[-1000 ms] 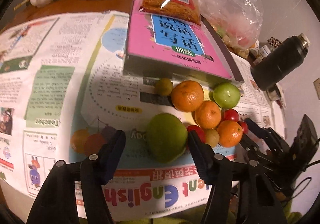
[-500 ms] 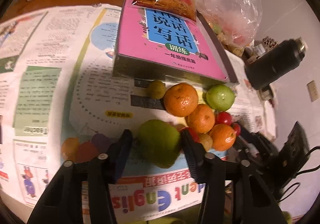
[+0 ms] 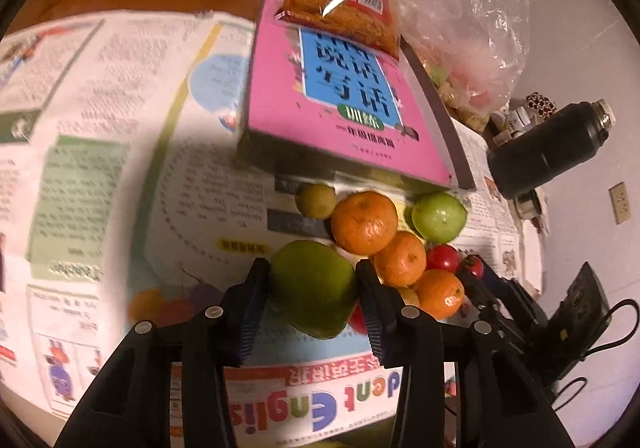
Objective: Organize fruits
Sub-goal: 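Grasp the large green apple with the left tool while the right tool grasps a red tomato, then lift the green apple over the pink book with the left tool while the right tool carries the tomato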
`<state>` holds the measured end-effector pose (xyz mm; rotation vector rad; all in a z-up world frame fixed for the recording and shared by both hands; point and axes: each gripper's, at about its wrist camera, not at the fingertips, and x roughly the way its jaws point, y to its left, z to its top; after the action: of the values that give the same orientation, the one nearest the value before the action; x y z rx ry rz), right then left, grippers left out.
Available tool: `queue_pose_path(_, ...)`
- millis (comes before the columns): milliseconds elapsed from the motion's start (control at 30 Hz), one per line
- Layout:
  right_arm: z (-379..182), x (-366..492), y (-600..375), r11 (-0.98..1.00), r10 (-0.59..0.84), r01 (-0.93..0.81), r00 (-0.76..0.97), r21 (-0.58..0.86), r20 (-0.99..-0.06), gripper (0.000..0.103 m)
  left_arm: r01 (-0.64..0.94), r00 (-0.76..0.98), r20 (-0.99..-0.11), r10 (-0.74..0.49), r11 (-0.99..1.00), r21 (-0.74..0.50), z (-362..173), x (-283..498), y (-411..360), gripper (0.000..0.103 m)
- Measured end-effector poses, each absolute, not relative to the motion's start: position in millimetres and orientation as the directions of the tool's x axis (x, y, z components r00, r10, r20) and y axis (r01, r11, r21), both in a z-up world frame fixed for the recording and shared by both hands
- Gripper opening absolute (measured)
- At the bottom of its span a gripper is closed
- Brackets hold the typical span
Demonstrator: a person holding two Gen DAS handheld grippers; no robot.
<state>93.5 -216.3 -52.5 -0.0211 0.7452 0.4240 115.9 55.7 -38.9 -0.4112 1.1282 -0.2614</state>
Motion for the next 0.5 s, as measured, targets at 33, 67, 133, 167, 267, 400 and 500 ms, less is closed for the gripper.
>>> queue_pose_path(33,-51.9,93.8,-217.2,0.917,0.365,-0.376,0.657,0.132,-0.660,0.031,-0.003,0.419,-0.818,-0.394,0.901,-0.435,-36.2,116.3,56.1,0.045)
queue_pose_path(67,-50.9,93.7,-218.3,0.918,0.364,-0.372,0.660,0.136,-0.657,0.031,0.003,0.429,-0.815,-0.390,0.903,-0.430,-32.9,116.9,56.4,0.045)
queue_pose_path(133,-48.8,94.4,-220.6,0.921,0.362,-0.363,0.665,0.141,-0.653,0.031,0.013,0.445,-0.811,-0.380,0.908,-0.418,-26.5,118.1,56.5,0.046)
queue_pose_path(167,-47.6,95.4,-221.8,0.922,0.362,-0.360,0.667,0.143,-0.652,0.031,0.017,0.457,-0.807,-0.373,0.911,-0.412,-22.4,118.7,56.4,0.046)
queue_pose_path(267,-42.4,97.4,-225.5,0.925,0.360,-0.351,0.676,0.149,-0.642,0.031,0.027,0.485,-0.798,-0.359,0.918,-0.397,-11.8,122.6,56.4,0.046)
queue_pose_path(400,-37.2,101.2,-230.3,0.930,0.353,-0.335,0.687,0.153,-0.635,0.031,0.037,0.504,-0.789,-0.350,0.922,-0.386,-3.4,129.4,56.0,0.046)
queue_pose_path(500,-33.3,103.6,-234.1,0.933,0.347,-0.324,0.697,0.155,-0.627,0.031,0.046,0.517,-0.783,-0.345,0.925,-0.377,2.0,136.0,53.8,0.046)
